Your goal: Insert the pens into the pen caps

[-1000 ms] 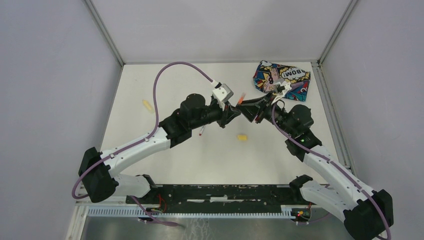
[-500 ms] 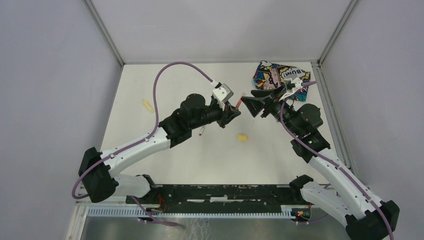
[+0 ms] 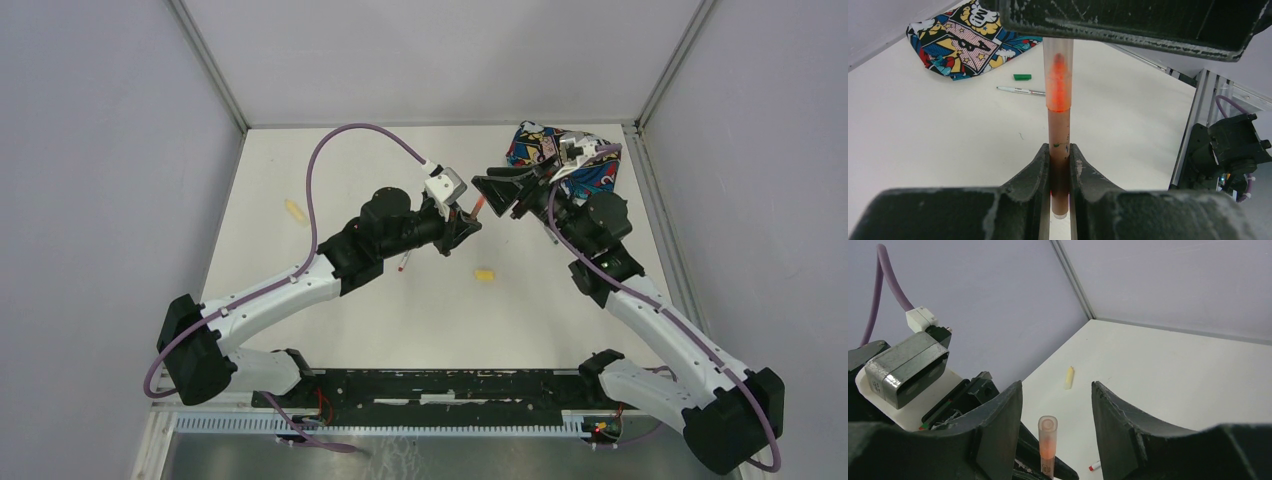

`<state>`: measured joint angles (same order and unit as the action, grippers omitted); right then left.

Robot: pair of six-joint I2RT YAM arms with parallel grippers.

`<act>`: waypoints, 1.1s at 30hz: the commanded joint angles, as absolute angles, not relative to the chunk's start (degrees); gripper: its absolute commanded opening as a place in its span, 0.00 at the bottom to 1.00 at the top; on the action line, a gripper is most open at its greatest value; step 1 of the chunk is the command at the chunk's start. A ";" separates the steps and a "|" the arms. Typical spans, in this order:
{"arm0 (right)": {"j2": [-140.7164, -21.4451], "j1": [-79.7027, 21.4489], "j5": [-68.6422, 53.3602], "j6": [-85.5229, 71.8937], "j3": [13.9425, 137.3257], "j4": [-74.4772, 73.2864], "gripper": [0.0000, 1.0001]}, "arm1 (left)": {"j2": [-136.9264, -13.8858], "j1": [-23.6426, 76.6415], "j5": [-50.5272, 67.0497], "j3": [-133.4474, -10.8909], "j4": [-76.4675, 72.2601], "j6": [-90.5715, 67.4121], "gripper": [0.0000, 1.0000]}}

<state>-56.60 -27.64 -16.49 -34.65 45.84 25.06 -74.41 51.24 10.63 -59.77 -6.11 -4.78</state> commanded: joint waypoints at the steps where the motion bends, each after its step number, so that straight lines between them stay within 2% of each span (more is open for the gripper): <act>1: -57.41 -27.68 -19.90 -36.82 48.69 29.27 0.56 | -73.29 51.51 10.89 -60.73 -8.44 -0.36 0.02; 20: -58.49 -27.63 -19.72 -35.49 48.54 25.10 0.16 | -73.59 51.52 9.93 -61.02 -8.21 -0.51 0.02; 25: -57.76 -27.71 -17.69 -35.70 46.77 23.02 0.00 | -73.19 51.51 10.09 -60.59 -9.40 -1.28 0.02; 33: -58.06 -27.84 -18.22 -33.60 46.63 18.28 0.00 | -73.24 51.49 9.85 -62.10 -11.42 -3.15 0.02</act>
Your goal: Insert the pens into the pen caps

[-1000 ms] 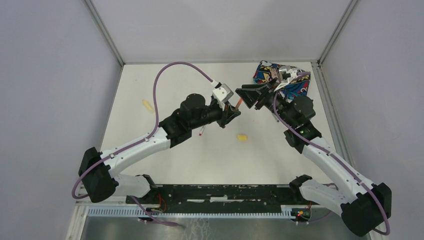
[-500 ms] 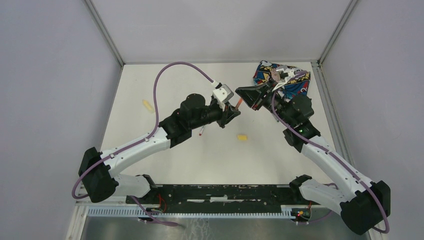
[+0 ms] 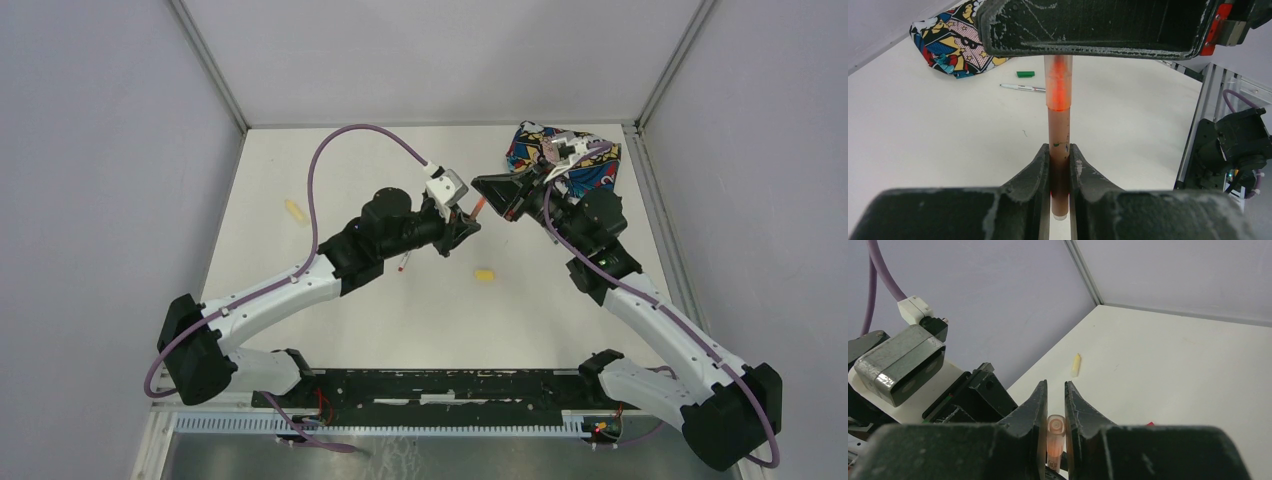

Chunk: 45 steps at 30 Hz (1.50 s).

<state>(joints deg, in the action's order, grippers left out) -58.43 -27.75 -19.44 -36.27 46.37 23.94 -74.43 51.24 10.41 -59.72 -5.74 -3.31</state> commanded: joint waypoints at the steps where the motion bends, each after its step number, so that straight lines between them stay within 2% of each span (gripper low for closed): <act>1: -58.03 -27.92 -17.87 -32.57 46.87 16.56 0.00 | -73.55 51.46 9.91 -62.85 -11.47 -3.21 0.02; 5: -57.12 -28.14 -17.31 -30.68 46.29 12.14 0.00 | -74.76 51.50 10.28 -66.27 -11.60 -3.32 0.02; 15: -53.34 -30.92 -15.78 -34.91 34.84 14.40 0.00 | -77.26 51.52 10.26 -71.35 -13.62 -3.40 0.02; 29: -52.50 -42.24 -9.69 -39.23 19.98 17.63 0.00 | -79.99 51.47 8.16 -75.80 -18.18 -4.22 0.02; 45: -56.24 -48.89 -7.18 -39.43 11.02 21.04 0.00 | -79.59 50.90 6.19 -77.21 -22.44 -6.11 0.02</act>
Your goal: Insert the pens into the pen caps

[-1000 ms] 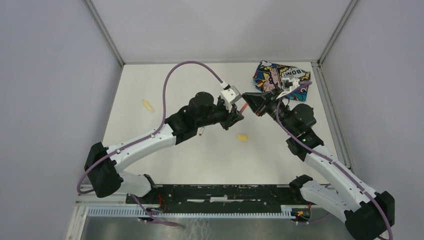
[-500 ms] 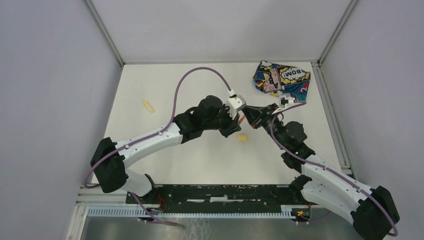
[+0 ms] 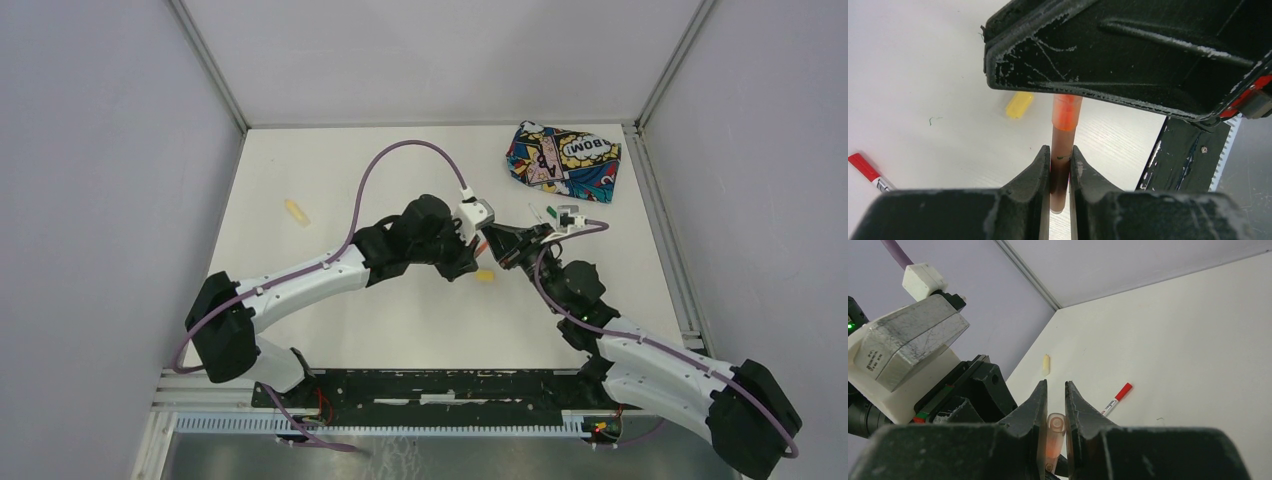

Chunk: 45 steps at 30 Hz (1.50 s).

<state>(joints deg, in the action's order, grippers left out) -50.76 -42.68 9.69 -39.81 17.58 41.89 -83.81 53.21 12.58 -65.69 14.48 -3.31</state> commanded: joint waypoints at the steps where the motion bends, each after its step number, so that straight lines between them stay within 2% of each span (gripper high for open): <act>1: -56.85 -48.95 -7.51 -39.37 10.79 21.86 0.00 | -79.47 50.82 6.23 -77.01 -22.76 -6.37 0.02; 4: -59.61 -49.04 -10.54 -40.22 9.36 26.35 0.00 | -79.32 50.66 6.45 -76.55 -23.05 -6.64 0.02; 9: -56.62 -48.46 -7.14 -36.84 14.39 22.80 0.00 | -77.63 50.17 8.40 -73.38 -21.60 -6.71 0.02; 19: -47.83 -46.05 1.48 -27.30 32.60 13.51 0.06 | -71.09 50.18 13.86 -61.68 -17.05 -7.10 0.02; 26: -43.71 -45.97 4.28 -22.99 40.46 11.59 0.24 | -68.55 50.19 17.56 -58.40 -16.28 -7.64 0.02; 33: -39.03 -45.92 -1.36 -18.04 41.64 13.40 0.49 | -67.57 50.13 17.40 -56.78 -15.20 -7.78 0.02; 39: -33.43 -45.97 7.67 -16.62 38.12 12.90 0.54 | -66.92 50.14 17.89 -56.34 -15.50 -8.80 0.02; 43: -35.52 -45.97 20.35 -19.29 41.10 4.68 0.54 | -67.08 50.17 21.33 -56.87 -15.49 -9.31 0.02; 45: -37.45 -46.01 21.68 -19.45 42.60 3.28 0.53 | -67.70 50.16 24.23 -57.46 -14.92 -9.15 0.02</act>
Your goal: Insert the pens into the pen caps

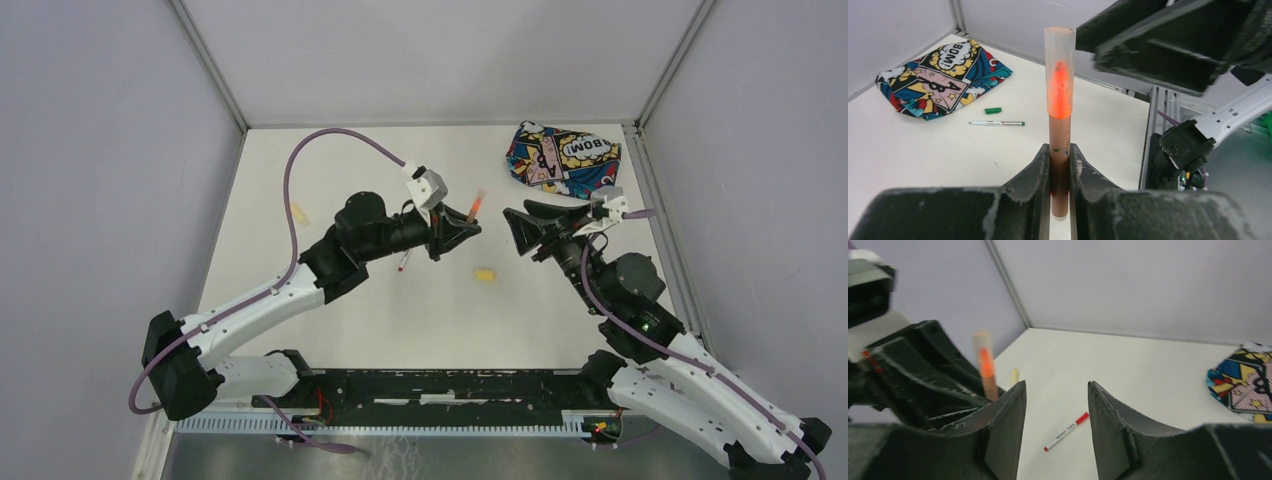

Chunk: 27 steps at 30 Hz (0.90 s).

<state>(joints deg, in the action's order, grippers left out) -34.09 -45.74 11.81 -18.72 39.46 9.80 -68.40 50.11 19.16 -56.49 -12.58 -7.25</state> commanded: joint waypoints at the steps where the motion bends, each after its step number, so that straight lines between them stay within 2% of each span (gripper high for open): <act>1: -38.29 -45.97 21.74 -19.66 42.96 3.61 0.53 | -68.06 50.18 25.68 -57.62 -14.60 -9.11 0.02; 6: -40.84 -45.97 18.58 -19.97 43.68 7.89 0.54 | -69.01 50.16 30.20 -58.20 -13.18 -8.78 0.02; 21: -39.11 -45.97 7.14 -17.83 40.96 19.54 0.57 | -70.58 50.18 30.17 -57.83 -11.34 -6.95 0.02; 25: -38.95 -45.97 10.37 -17.76 40.95 17.58 0.57 | -70.49 50.18 29.22 -57.83 -10.77 -6.66 0.02; 27: -38.85 -45.96 16.33 -18.20 41.19 14.24 0.57 | -70.20 50.17 28.31 -57.79 -9.82 -6.19 0.02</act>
<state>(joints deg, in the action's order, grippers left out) -39.42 -45.65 10.72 -18.15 40.49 15.88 -70.46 50.11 29.54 -56.51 -10.66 -7.51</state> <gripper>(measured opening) 0.567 0.207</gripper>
